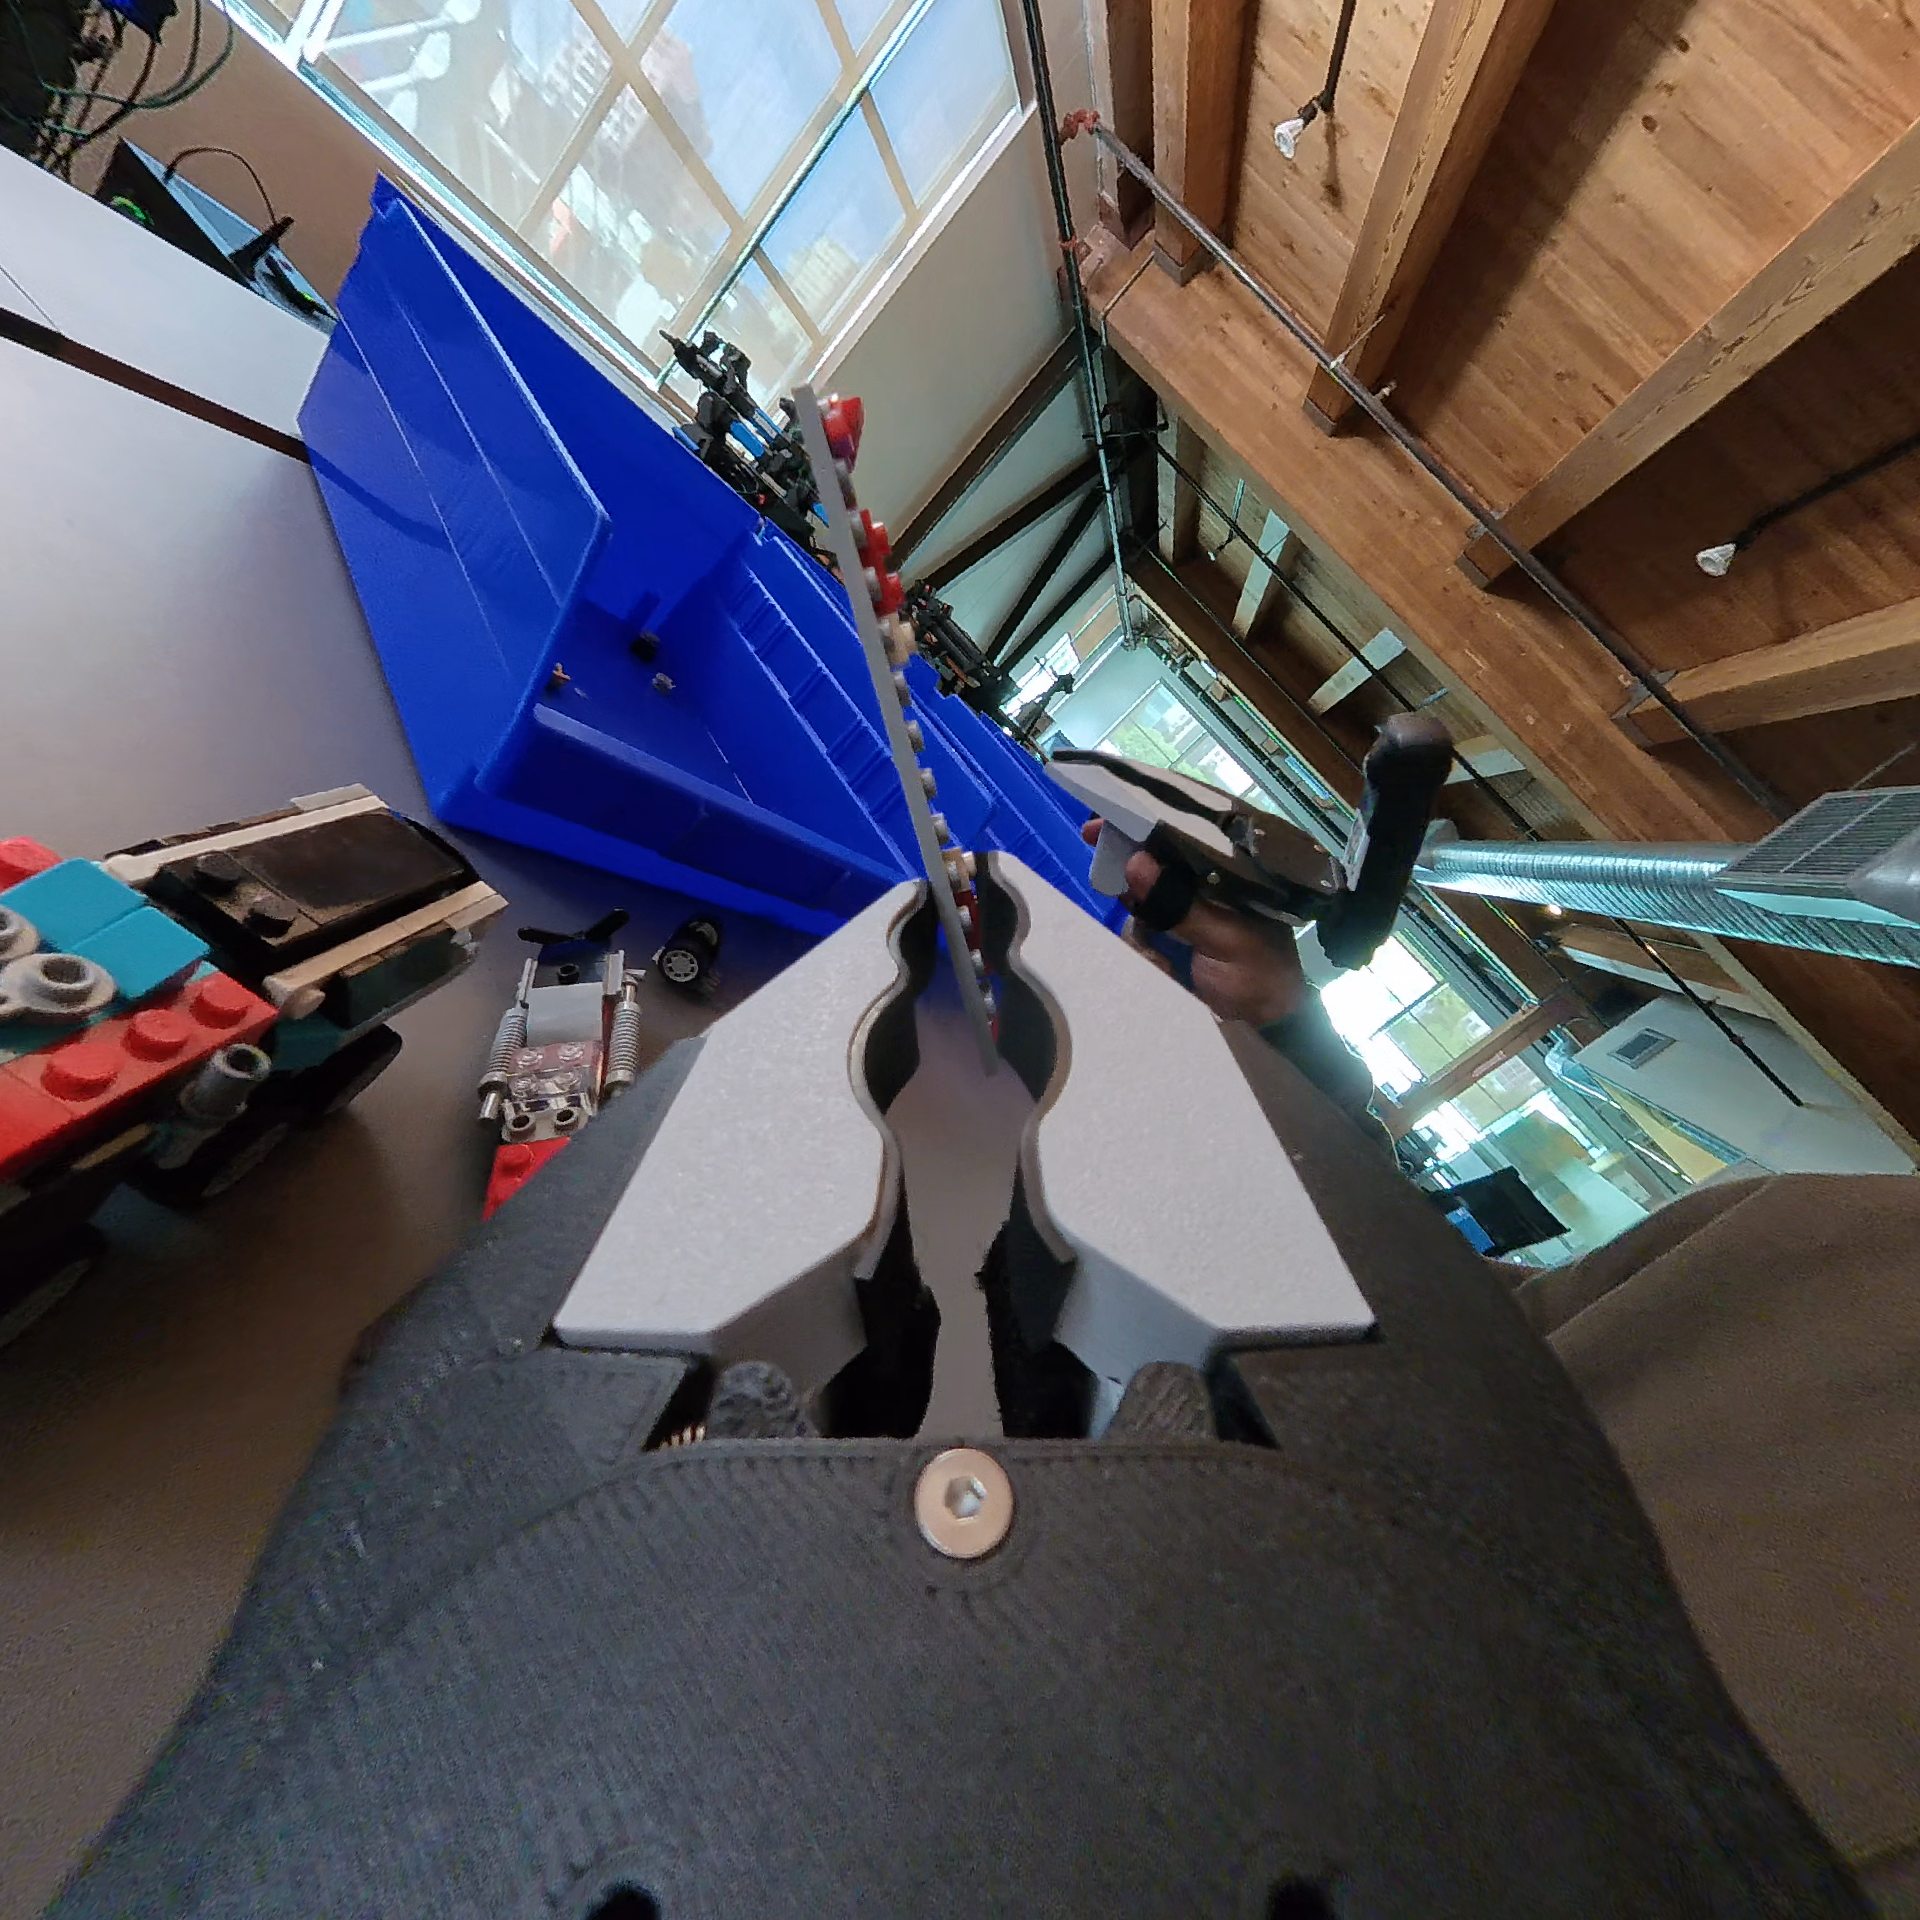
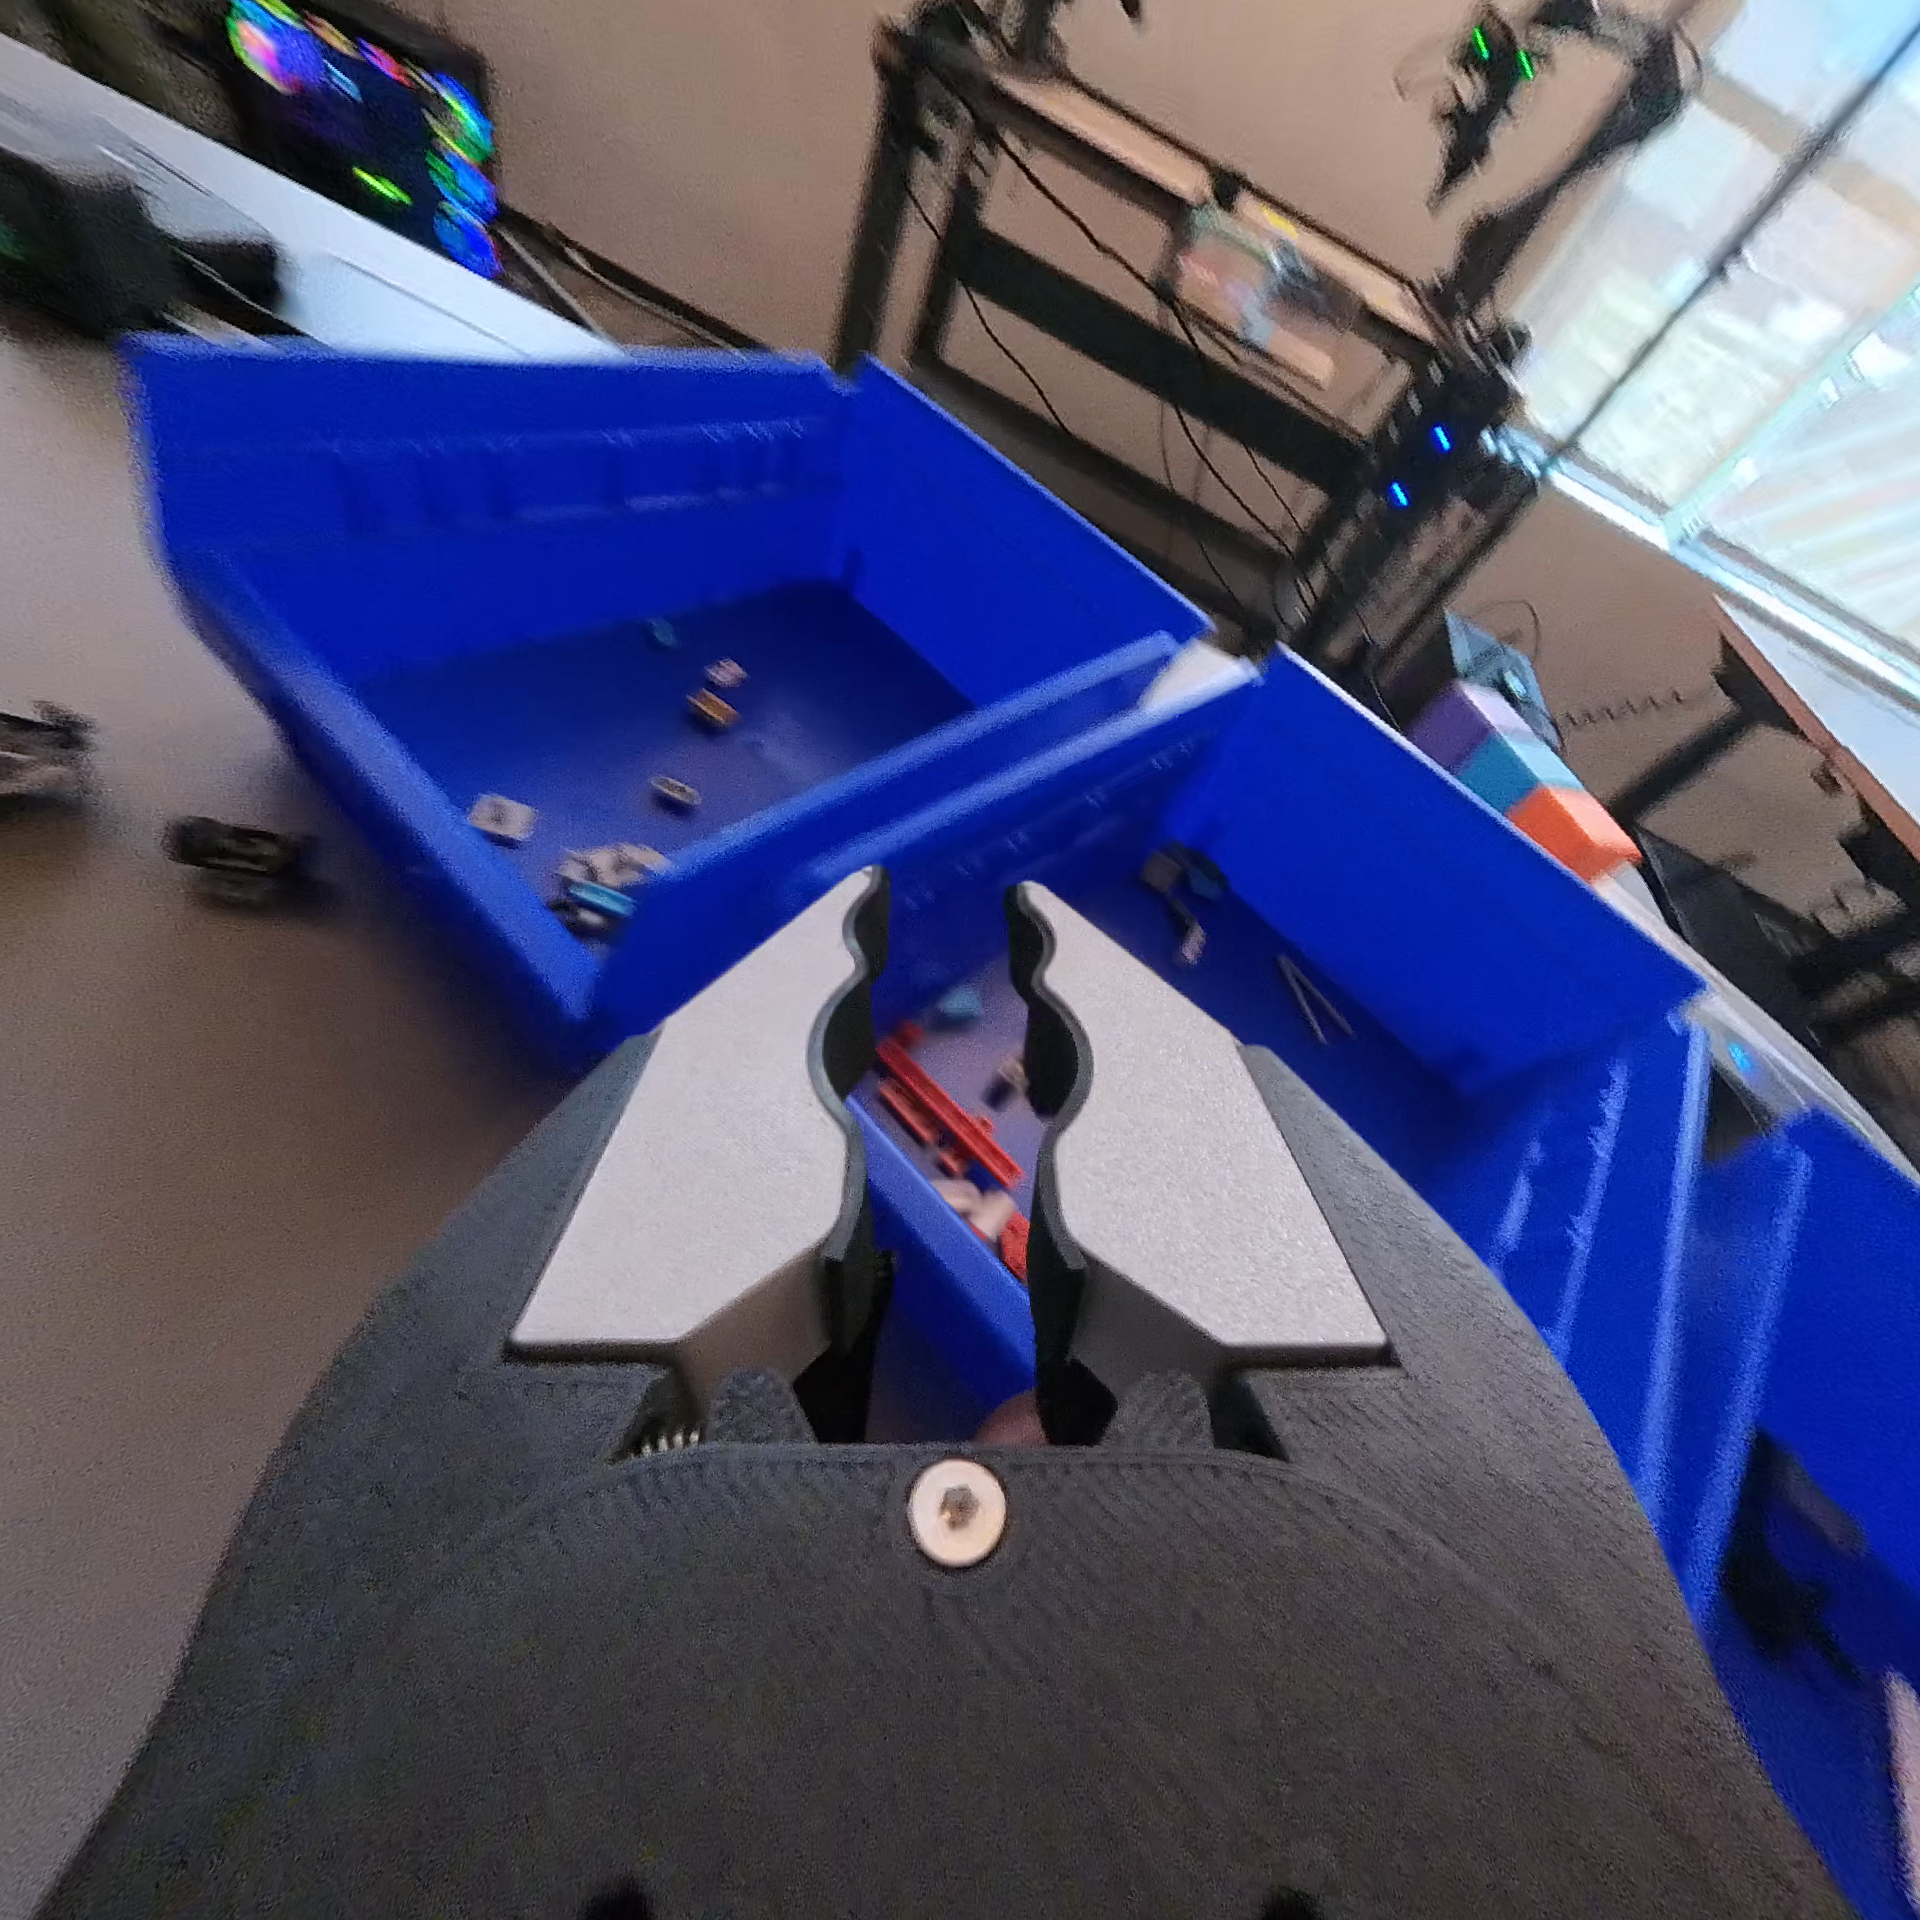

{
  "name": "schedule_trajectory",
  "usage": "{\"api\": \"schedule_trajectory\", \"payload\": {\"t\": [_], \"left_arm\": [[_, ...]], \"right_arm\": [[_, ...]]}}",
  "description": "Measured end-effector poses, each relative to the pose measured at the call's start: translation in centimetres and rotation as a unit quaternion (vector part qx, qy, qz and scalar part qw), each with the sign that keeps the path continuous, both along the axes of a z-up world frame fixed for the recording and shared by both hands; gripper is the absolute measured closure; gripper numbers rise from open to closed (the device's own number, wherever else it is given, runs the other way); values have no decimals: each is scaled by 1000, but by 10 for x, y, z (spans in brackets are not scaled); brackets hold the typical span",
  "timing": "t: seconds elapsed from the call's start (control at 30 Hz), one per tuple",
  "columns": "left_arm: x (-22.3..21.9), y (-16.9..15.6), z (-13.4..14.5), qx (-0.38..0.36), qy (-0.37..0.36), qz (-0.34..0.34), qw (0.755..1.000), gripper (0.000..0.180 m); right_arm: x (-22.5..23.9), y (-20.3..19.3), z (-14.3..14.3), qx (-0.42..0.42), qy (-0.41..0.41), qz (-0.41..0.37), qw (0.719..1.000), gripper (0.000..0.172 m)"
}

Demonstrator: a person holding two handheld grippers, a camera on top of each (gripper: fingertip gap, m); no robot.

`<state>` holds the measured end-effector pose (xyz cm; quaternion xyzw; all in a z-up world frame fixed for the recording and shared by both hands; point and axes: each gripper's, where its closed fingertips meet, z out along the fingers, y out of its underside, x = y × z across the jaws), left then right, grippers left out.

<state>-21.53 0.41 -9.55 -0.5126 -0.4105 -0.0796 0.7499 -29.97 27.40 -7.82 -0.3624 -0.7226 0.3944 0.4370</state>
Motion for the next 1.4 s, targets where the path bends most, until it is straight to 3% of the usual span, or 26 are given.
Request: {"api": "schedule_trajectory", "payload": {"t": [0.13,0.3,0.47,0.6,0.83,1.0,1.13,1.3,1.4], "left_arm": [[3,7,-5,-20,1,-14,1000,170],[8,13,-7,-72,32,-15,997,170],[15,19,-1,-108,84,-28,990,170],[19,22,0,-91,84,-52,991,170],[27,28,4,-68,90,-94,989,170],[35,35,3,-61,91,-137,984,170],[42,39,3,-26,60,-186,980,170],[32,32,7,-16,60,-159,985,160],[32,30,11,-27,75,-147,986,164]], "right_arm": [[25,-76,22,-54,30,131,990,150],[49,-182,36,-112,19,282,953,150],[51,-244,43,-153,-21,371,916,144],[51,-259,40,-154,-48,418,894,141],[59,-261,31,-251,-118,447,851,145],[70,-256,33,-336,-153,475,799,162],[76,-254,32,-380,-162,490,768,164],[86,-260,31,-395,-160,503,752,167],[93,-267,25,-398,-173,508,744,168]]}}
